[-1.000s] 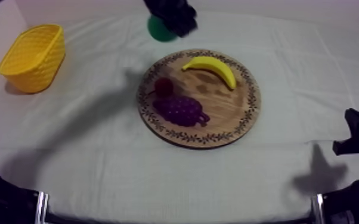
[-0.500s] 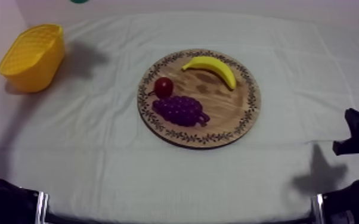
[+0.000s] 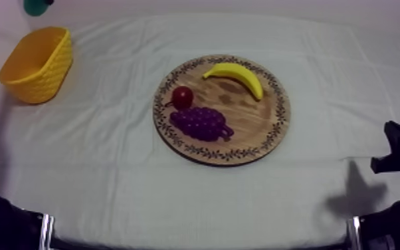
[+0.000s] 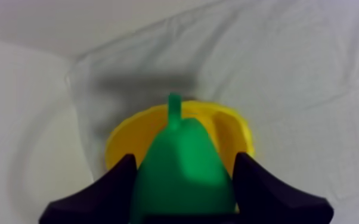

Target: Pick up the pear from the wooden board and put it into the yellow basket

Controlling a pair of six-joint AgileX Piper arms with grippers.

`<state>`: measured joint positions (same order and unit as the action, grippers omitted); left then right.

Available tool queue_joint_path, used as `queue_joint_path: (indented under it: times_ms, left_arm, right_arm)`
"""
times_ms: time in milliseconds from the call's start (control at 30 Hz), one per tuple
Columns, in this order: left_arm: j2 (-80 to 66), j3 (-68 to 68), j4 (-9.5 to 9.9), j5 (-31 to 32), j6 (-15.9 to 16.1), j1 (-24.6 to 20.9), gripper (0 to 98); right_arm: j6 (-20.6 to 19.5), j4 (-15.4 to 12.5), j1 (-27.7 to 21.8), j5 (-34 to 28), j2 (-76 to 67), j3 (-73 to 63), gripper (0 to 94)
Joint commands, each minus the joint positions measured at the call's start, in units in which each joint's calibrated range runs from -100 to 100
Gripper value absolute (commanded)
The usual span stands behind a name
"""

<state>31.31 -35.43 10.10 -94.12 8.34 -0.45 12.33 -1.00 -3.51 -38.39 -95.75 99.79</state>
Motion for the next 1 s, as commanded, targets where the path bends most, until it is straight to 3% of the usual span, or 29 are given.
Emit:
queue_joint_path:
  times_ms: [0,333,533,633,967]
  left_arm:
    - [2.1,0.5,0.00,0.5,0.0,-1.2,58.2]
    - [6.1,5.8,-0.77,5.1,0.0,-4.0,64.4]
    - [4.3,9.4,-0.93,7.1,0.1,-4.9,83.8]
    - [1.0,12.2,-1.24,8.3,0.3,-5.2,88.7]
    - [-18.9,26.8,-4.05,11.1,1.5,-6.1,87.9]
  right_arm:
    - [0.0,0.0,0.0,0.0,0.0,0.0,0.3]
    - [0.0,0.0,0.0,0.0,0.0,0.0,0.3]
    - [0.0,0.0,0.0,0.0,0.0,0.0,0.3]
    - [0.0,0.0,0.0,0.0,0.0,0.0,0.3]
    - [0.0,0.0,0.0,0.0,0.0,0.0,0.3]
